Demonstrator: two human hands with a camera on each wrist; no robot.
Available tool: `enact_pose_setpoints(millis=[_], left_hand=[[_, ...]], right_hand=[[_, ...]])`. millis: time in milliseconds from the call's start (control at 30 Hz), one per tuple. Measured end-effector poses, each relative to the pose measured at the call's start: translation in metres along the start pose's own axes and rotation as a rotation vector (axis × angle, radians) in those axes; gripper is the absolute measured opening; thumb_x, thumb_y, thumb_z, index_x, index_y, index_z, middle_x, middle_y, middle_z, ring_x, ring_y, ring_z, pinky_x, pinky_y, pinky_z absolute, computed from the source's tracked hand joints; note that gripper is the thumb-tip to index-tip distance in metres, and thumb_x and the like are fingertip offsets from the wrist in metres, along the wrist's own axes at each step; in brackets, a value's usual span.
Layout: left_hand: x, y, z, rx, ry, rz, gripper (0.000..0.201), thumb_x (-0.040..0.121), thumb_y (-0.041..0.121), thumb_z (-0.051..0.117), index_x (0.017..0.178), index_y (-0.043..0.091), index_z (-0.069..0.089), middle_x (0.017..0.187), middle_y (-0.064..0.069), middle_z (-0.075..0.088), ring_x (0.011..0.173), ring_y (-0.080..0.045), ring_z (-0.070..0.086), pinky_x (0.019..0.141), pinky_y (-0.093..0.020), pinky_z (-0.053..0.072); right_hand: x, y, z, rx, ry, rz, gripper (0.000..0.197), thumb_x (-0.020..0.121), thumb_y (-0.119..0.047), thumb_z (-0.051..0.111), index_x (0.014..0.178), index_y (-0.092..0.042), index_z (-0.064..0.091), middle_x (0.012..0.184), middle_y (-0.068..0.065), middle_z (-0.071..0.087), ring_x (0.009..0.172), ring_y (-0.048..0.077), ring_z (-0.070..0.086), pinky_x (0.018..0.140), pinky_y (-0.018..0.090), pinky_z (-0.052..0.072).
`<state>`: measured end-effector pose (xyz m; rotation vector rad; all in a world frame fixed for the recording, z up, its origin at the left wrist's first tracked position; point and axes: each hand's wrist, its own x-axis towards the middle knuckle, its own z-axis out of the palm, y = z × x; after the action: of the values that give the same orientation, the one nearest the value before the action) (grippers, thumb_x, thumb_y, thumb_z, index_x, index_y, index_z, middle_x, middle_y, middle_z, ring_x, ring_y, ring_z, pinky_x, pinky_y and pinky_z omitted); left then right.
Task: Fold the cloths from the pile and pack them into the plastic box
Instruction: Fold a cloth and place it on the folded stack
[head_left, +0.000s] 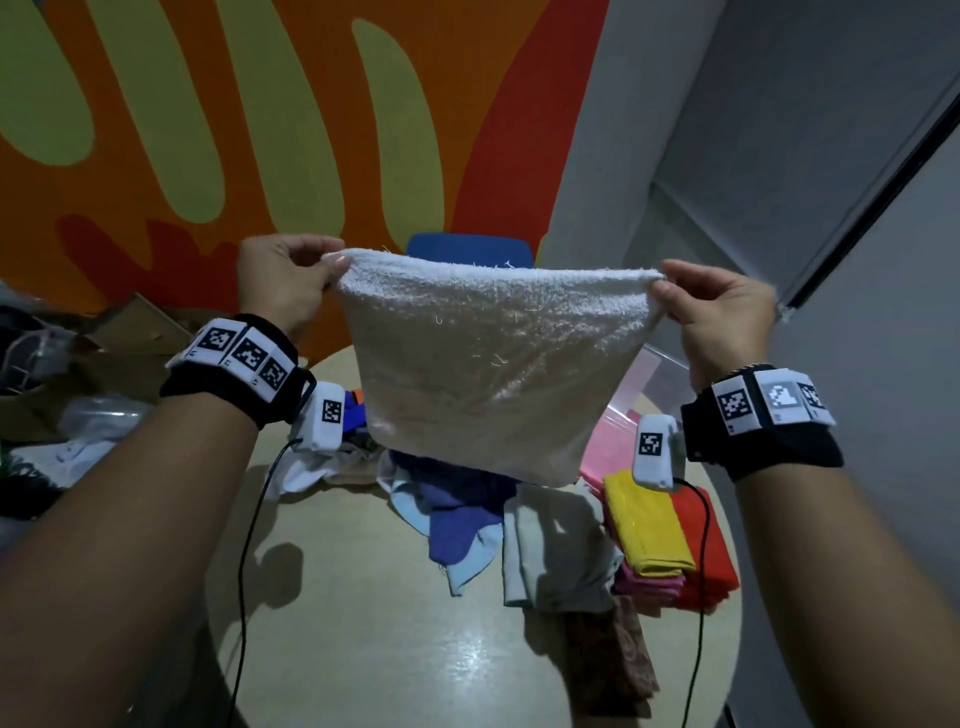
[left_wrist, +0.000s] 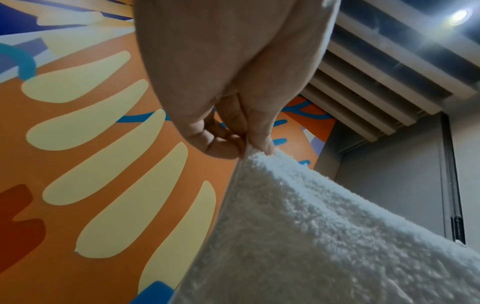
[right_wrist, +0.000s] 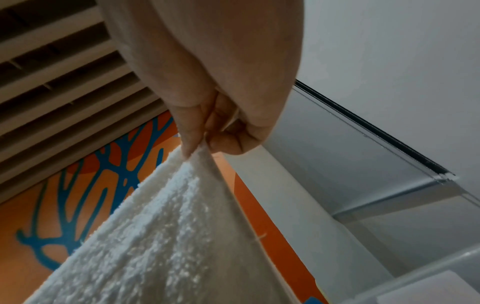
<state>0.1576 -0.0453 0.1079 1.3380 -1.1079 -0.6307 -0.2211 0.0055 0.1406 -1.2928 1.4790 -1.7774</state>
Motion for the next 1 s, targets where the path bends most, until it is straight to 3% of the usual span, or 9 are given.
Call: enact_pose_setpoints(millis=[100, 267, 400, 500, 633, 733, 833, 900, 1000], left_hand=[[-0.001, 0.000, -0.001, -0.006, 0.020, 0.005, 0.025, 0.081, 0.009, 0.081, 0.106, 0.015, 0.077, 0.092, 0.003, 0.075, 0.084, -0.007, 0.071, 0.081, -0.027, 0.060], [-0.009, 0.002, 0.000, 0.137, 0.124, 0.094, 0.012, 0.086, 0.014, 0.076, 0.095, 0.022, 0.079, 0.094, 0.010, 0.072, 0.086, -0.006, 0.069, 0.085, -0.033, 0.060], [-0.027, 0.007, 0.004, 0.057, 0.068, 0.123, 0.011, 0.095, 0.015, 0.064, 0.095, 0.024, 0.069, 0.089, 0.008, 0.068, 0.085, -0.006, 0.063, 0.086, -0.037, 0.059], [-0.046, 0.007, -0.001, -0.086, -0.008, 0.089, 0.007, 0.093, 0.013, 0.069, 0.095, 0.018, 0.073, 0.083, 0.007, 0.071, 0.079, -0.008, 0.067, 0.072, -0.036, 0.061], [-0.064, 0.004, -0.021, -0.195, -0.055, 0.085, 0.017, 0.086, 0.017, 0.078, 0.099, 0.007, 0.076, 0.091, -0.009, 0.076, 0.087, -0.026, 0.073, 0.079, -0.043, 0.061], [-0.067, 0.006, -0.030, -0.150, -0.058, 0.117, 0.021, 0.086, 0.019, 0.078, 0.102, 0.006, 0.075, 0.093, -0.008, 0.075, 0.083, -0.019, 0.072, 0.076, -0.035, 0.061], [-0.065, 0.000, -0.028, -0.108, -0.084, 0.094, 0.017, 0.087, 0.021, 0.077, 0.099, 0.010, 0.075, 0.092, -0.008, 0.075, 0.081, -0.022, 0.072, 0.069, -0.033, 0.061], [-0.063, -0.015, -0.022, -0.119, -0.091, 0.042, 0.010, 0.086, 0.022, 0.078, 0.092, 0.015, 0.076, 0.092, -0.013, 0.075, 0.085, -0.032, 0.072, 0.072, -0.044, 0.062], [-0.060, -0.054, -0.005, 0.004, -0.122, -0.001, 0.003, 0.088, 0.022, 0.075, 0.086, 0.023, 0.074, 0.091, -0.019, 0.073, 0.077, -0.027, 0.067, 0.070, -0.048, 0.059]], right_hand=[[-0.002, -0.004, -0.002, -0.025, 0.009, -0.058, 0.019, 0.077, -0.003, 0.082, 0.085, -0.019, 0.076, 0.075, -0.007, 0.075, 0.072, 0.008, 0.067, 0.073, 0.021, 0.055], [-0.011, -0.010, 0.002, -0.093, -0.016, -0.146, 0.017, 0.085, -0.009, 0.075, 0.084, -0.025, 0.069, 0.085, -0.003, 0.070, 0.078, 0.011, 0.063, 0.078, 0.029, 0.054], [-0.030, -0.009, 0.009, -0.205, -0.077, -0.172, 0.015, 0.094, -0.020, 0.061, 0.089, -0.033, 0.057, 0.088, -0.005, 0.065, 0.080, 0.011, 0.062, 0.077, 0.041, 0.055], [-0.051, -0.005, 0.010, -0.211, -0.098, -0.193, 0.019, 0.096, -0.015, 0.058, 0.090, -0.033, 0.057, 0.086, -0.009, 0.064, 0.079, 0.003, 0.062, 0.076, 0.028, 0.052], [-0.078, -0.002, -0.001, -0.195, -0.090, -0.159, 0.018, 0.096, -0.012, 0.061, 0.091, -0.029, 0.062, 0.085, -0.007, 0.067, 0.077, 0.001, 0.063, 0.072, 0.019, 0.050], [-0.083, -0.011, -0.010, -0.173, -0.052, -0.132, 0.007, 0.095, -0.012, 0.063, 0.096, -0.019, 0.066, 0.086, -0.001, 0.068, 0.077, 0.005, 0.063, 0.072, 0.020, 0.052], [-0.073, -0.011, -0.016, -0.170, -0.016, -0.094, 0.005, 0.093, -0.017, 0.066, 0.096, -0.017, 0.069, 0.087, 0.002, 0.070, 0.078, 0.009, 0.065, 0.074, 0.024, 0.054], [-0.064, 0.005, -0.016, -0.243, -0.022, -0.054, 0.005, 0.091, -0.021, 0.066, 0.089, -0.023, 0.070, 0.084, -0.001, 0.071, 0.077, 0.010, 0.066, 0.074, 0.028, 0.055], [-0.053, 0.052, -0.011, -0.412, -0.044, 0.025, 0.010, 0.090, -0.022, 0.062, 0.090, -0.018, 0.072, 0.082, 0.000, 0.072, 0.074, 0.011, 0.065, 0.076, 0.037, 0.058]])
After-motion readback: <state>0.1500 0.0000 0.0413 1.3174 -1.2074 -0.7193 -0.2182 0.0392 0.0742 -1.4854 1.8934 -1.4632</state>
